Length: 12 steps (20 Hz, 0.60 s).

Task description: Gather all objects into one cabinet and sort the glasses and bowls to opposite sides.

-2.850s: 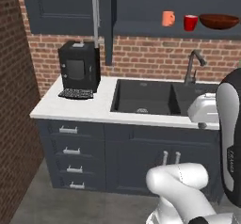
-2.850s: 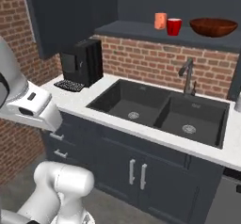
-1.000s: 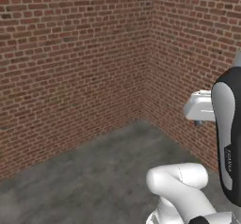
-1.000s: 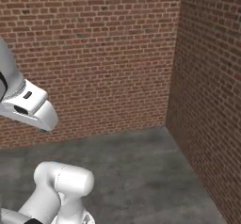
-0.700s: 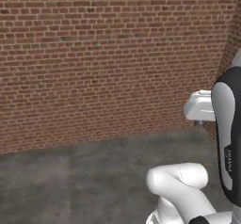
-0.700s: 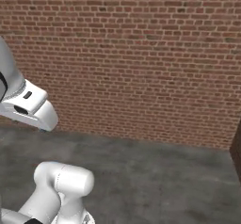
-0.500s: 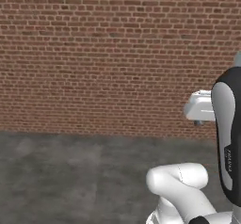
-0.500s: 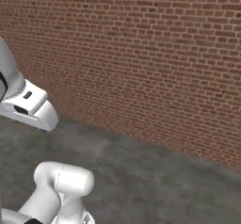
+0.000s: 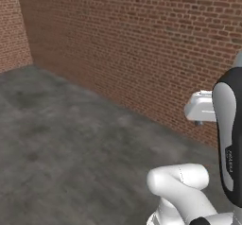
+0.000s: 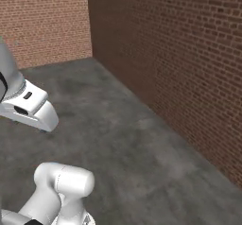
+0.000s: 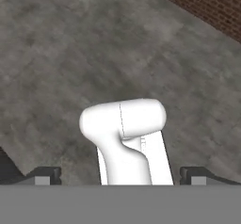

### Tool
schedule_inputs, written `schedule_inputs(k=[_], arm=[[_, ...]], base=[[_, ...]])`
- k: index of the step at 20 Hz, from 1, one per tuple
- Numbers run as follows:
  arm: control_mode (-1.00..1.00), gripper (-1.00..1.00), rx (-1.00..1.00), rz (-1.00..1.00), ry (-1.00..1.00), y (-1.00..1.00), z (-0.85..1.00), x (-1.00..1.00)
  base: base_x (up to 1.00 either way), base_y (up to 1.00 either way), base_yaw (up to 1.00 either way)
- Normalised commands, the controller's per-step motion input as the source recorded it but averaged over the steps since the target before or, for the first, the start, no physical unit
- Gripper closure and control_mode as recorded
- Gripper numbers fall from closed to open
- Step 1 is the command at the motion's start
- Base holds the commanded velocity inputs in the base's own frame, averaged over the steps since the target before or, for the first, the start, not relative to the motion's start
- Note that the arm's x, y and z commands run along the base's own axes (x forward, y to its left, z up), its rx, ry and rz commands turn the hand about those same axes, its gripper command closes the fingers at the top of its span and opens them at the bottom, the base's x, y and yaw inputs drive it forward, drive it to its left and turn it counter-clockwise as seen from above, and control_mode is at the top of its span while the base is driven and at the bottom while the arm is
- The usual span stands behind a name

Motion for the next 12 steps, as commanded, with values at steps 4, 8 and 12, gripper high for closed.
schedule_inputs(k=[4, 8, 12], arm=[[1.00, -1.00, 0.00, 0.00, 0.00, 0.00, 0.00, 0.00], [1.00, -1.00, 0.00, 0.00, 0.00, 0.00, 0.00, 0.00], [1.00, -1.00, 0.00, 0.00, 0.00, 0.00, 0.00, 0.00]], base=[[-0.20, 0.00, 1.00], [-0.08, 0.00, 1.00], [0.00, -0.06, 0.98]])
